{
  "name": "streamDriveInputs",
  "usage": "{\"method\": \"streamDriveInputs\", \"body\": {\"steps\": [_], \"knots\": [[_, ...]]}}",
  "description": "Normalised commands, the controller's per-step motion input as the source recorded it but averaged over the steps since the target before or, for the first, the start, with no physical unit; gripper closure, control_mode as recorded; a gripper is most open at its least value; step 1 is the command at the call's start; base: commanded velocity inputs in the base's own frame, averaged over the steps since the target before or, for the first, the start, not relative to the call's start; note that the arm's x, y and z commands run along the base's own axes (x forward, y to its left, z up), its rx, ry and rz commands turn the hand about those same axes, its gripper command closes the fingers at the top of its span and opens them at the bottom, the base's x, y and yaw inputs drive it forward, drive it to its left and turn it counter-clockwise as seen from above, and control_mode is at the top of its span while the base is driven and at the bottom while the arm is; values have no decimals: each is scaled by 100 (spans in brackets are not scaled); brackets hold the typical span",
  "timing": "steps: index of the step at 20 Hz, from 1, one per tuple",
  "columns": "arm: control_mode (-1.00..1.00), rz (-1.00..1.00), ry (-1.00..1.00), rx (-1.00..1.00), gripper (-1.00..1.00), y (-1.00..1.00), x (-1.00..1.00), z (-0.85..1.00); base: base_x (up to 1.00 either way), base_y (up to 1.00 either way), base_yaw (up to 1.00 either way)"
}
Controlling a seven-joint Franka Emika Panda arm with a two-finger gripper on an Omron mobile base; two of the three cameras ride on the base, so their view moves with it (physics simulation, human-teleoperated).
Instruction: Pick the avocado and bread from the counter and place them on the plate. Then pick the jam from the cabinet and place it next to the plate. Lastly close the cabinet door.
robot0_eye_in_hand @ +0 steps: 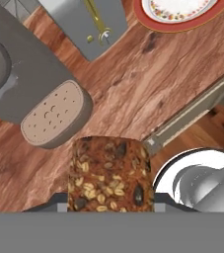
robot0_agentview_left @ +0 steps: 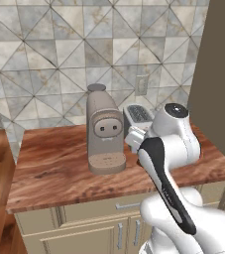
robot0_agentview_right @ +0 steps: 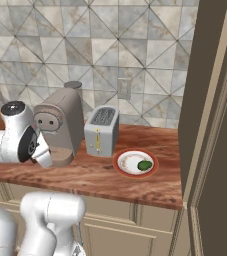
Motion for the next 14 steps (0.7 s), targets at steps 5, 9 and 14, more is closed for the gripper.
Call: {"method": "streamDriveInputs", "body": {"steps": [5,9,14], "knots": [[-100,-1,0,-1,100,-67,16,0,0,0,0],[-100,0,0,0,100,-62,28,0,0,0,0],[-100,0,0,-2,100,-47,48,0,0,0,0]]}}
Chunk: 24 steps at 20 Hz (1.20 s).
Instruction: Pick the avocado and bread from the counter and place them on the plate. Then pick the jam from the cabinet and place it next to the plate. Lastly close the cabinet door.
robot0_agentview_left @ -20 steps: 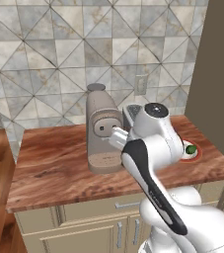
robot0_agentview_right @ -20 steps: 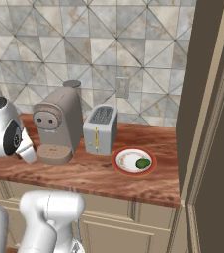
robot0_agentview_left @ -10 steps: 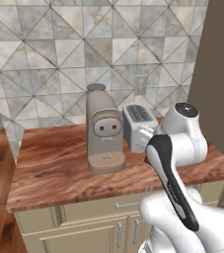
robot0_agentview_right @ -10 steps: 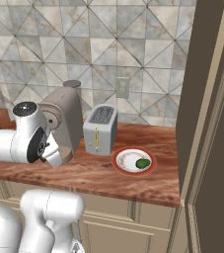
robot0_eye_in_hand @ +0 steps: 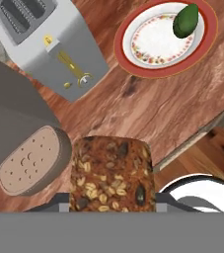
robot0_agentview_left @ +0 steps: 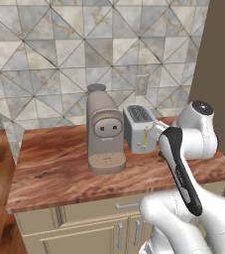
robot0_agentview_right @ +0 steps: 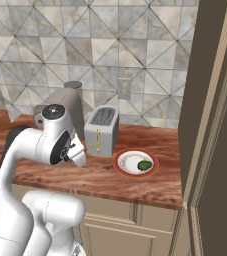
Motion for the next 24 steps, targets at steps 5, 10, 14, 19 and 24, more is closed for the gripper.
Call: {"method": "streamDriveInputs", "body": {"steps": [5,10,14,19,24], "knots": [[-100,0,0,-3,100,-47,46,0,0,0,0],[-100,0,3,-4,100,-47,45,0,0,0,0],[-100,0,6,-7,100,-48,38,0,0,0,0],[-100,1,6,-7,100,-43,36,0,0,0,0],[-100,4,-1,-1,100,-42,11,-16,0,0,0]]}}
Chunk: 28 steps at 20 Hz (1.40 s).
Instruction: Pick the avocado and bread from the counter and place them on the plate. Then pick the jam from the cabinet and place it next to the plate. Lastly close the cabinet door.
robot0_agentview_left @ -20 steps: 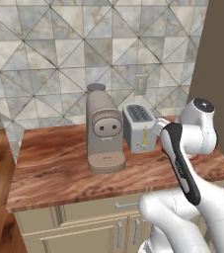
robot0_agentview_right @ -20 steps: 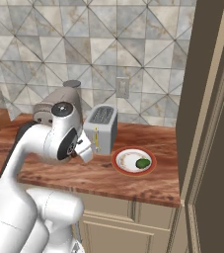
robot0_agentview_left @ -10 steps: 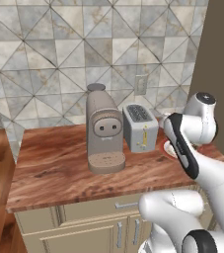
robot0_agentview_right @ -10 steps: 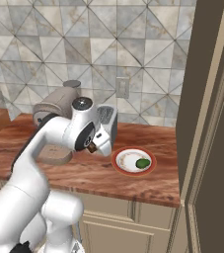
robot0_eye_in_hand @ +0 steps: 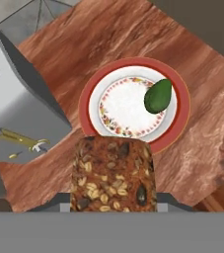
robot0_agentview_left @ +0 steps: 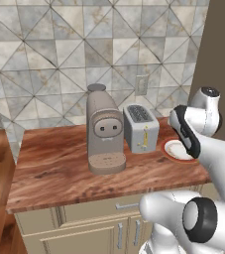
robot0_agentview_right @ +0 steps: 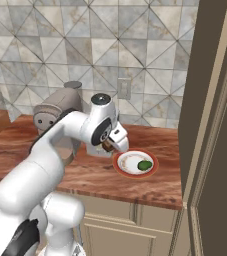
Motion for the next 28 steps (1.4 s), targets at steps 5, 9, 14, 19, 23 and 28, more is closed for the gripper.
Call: {"method": "streamDriveInputs", "body": {"steps": [5,9,14,19,23,28], "knots": [[-100,5,-9,0,100,-25,4,-29,0,0,0],[-100,9,-7,0,100,-15,5,-37,0,0,0],[-100,9,-1,-2,100,-2,15,-31,0,0,0],[-100,9,0,-3,100,-4,17,-27,0,0,0],[-100,9,0,-5,100,-6,24,-24,0,0,0],[-100,10,0,-3,100,-19,28,-20,0,0,0]]}}
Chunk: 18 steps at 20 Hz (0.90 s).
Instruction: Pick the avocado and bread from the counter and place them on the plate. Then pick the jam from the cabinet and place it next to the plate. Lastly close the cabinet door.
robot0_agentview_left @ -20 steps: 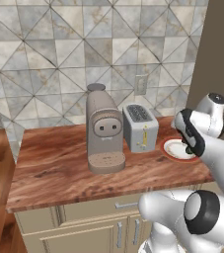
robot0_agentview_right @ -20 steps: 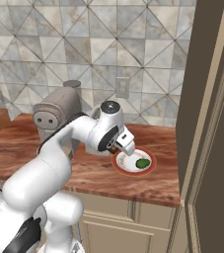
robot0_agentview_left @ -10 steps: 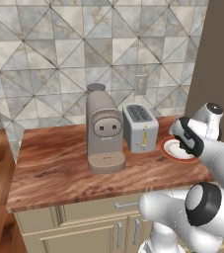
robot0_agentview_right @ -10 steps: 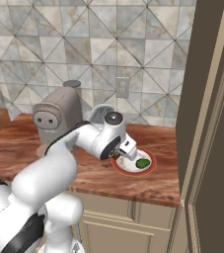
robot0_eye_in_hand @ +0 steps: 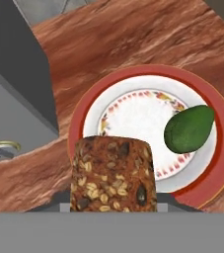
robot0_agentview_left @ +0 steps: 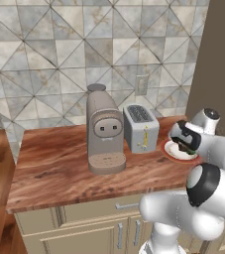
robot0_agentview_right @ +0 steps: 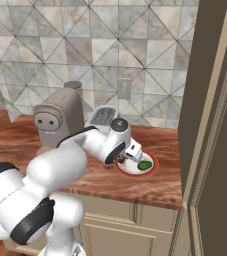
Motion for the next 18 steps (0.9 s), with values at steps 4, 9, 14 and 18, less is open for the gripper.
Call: {"method": "streamDriveInputs", "body": {"steps": [4,9,14,18], "knots": [[-100,9,0,-1,100,-24,29,-16,0,0,0],[-100,8,0,-1,100,-18,27,-18,0,0,0],[-100,1,1,-3,100,-2,25,-18,0,0,0],[-100,0,4,-5,100,0,20,-19,0,0,0]]}}
